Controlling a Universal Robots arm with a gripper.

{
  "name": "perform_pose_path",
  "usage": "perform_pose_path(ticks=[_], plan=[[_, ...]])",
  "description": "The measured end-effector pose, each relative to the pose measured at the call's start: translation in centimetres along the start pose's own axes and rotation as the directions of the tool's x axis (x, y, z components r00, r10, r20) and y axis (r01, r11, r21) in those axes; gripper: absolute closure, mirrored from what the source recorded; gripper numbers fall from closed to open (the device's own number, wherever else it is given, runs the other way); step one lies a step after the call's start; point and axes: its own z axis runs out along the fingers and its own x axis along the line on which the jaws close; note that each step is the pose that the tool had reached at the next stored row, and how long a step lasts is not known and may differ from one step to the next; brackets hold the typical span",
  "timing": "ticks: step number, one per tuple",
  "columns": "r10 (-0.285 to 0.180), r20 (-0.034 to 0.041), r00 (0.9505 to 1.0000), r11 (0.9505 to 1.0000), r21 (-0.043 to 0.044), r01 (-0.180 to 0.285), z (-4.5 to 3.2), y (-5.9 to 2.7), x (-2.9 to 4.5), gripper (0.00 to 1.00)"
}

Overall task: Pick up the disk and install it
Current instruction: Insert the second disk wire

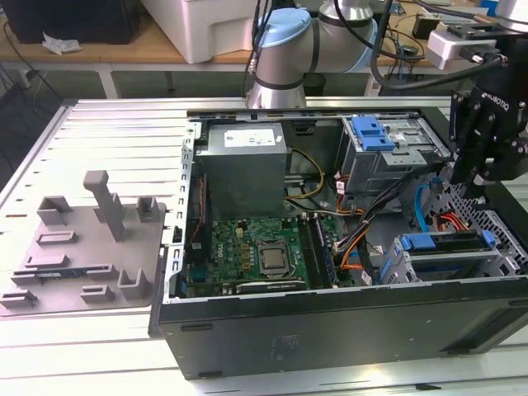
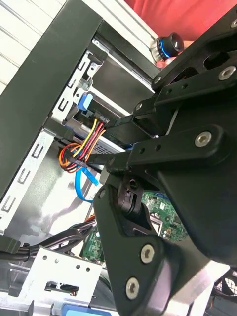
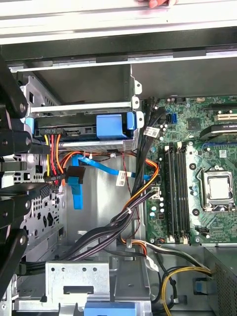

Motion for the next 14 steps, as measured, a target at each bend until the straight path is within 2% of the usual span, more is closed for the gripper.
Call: perform_pose_path(ticks=[10,11,12,14], plan=[[0.0,-0.0021,1.0,1.0,0.0,0.0,0.0,0.0,0.0,0.64],[0.0,-0.0047,1.0,1.0,0.0001,0.0,-0.02,0.0,-0.08,0.64],[-0.001,-0.0103,0.9999,1.0,0.0003,0.001,-0.08,0.0,-0.64,0.64],[-0.001,-0.0291,0.9996,1.0,0.0006,0.001,-0.18,0.02,-1.49,0.64]])
